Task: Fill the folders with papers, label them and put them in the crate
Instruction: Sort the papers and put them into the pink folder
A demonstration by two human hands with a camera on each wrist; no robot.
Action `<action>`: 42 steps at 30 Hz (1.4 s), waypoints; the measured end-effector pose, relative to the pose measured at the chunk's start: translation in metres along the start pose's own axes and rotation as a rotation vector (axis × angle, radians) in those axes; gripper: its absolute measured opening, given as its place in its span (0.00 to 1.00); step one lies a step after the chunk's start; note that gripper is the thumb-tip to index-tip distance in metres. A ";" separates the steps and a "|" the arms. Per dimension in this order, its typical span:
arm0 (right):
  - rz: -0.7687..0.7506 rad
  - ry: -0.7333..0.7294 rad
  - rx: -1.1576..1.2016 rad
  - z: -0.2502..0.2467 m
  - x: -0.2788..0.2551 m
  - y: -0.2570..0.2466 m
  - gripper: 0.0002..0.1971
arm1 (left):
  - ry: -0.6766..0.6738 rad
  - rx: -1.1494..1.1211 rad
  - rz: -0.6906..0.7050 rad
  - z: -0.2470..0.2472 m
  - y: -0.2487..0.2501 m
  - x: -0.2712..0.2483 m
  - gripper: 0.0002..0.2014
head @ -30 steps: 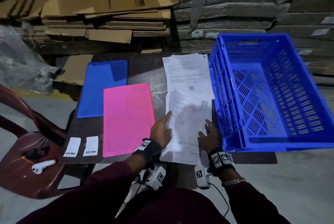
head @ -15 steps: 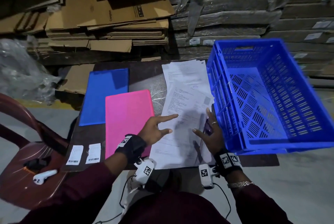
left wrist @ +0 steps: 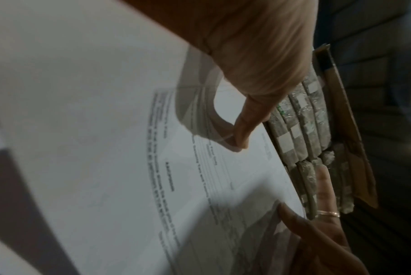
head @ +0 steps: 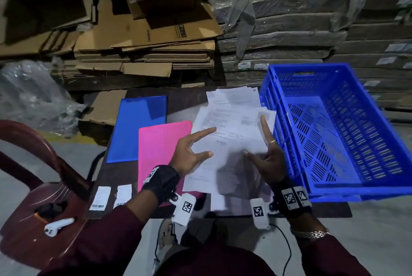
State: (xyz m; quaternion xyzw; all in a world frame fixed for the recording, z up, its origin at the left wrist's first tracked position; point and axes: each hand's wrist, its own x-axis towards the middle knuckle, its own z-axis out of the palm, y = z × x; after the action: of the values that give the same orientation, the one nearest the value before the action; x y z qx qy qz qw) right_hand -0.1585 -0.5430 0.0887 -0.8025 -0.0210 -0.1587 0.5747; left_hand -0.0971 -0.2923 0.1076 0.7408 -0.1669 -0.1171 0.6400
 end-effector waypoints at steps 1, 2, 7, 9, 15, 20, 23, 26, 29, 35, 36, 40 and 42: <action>-0.058 -0.019 -0.068 -0.007 0.002 -0.001 0.45 | -0.012 0.019 0.030 -0.002 0.005 0.002 0.31; -0.110 -0.042 -0.126 -0.014 0.004 0.001 0.40 | -0.025 0.042 0.074 -0.004 0.010 0.004 0.32; -0.131 -0.050 -0.042 -0.026 0.002 -0.006 0.24 | -0.091 0.287 0.320 -0.015 0.015 0.007 0.34; -0.115 -0.027 -0.068 -0.023 -0.004 0.002 0.22 | -0.096 0.420 0.322 -0.011 0.001 0.006 0.34; 0.052 0.006 -0.076 -0.012 -0.030 0.043 0.35 | -0.216 0.568 0.191 0.015 -0.042 -0.006 0.37; -0.007 0.096 -0.131 -0.018 -0.024 0.011 0.34 | -0.150 0.509 0.332 0.016 -0.020 -0.005 0.35; -0.047 0.097 -0.175 -0.020 -0.021 0.015 0.32 | -0.162 0.641 0.306 0.017 -0.018 -0.002 0.35; 0.026 0.188 -0.164 -0.010 -0.024 0.022 0.35 | -0.200 0.773 0.234 0.023 -0.035 -0.002 0.37; 0.047 0.267 -0.127 -0.003 -0.022 0.022 0.33 | -0.142 0.749 0.216 0.027 -0.039 -0.002 0.39; 0.071 0.228 -0.091 -0.004 -0.016 0.021 0.30 | -0.115 0.566 0.326 0.025 -0.030 -0.001 0.28; 0.069 0.245 -0.035 -0.004 -0.016 0.020 0.26 | -0.102 0.481 0.291 0.026 -0.031 -0.001 0.26; 0.072 0.320 0.060 -0.006 -0.009 0.022 0.23 | -0.033 0.253 0.152 0.029 -0.016 0.003 0.21; 0.092 0.296 0.038 -0.012 -0.005 0.025 0.21 | -0.084 0.206 0.169 0.028 -0.012 0.005 0.21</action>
State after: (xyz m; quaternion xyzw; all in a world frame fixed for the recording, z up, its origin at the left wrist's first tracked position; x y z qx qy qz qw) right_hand -0.1608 -0.5613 0.0678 -0.7594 0.0978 -0.2483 0.5934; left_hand -0.1023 -0.3185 0.0920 0.7804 -0.2664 -0.0761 0.5605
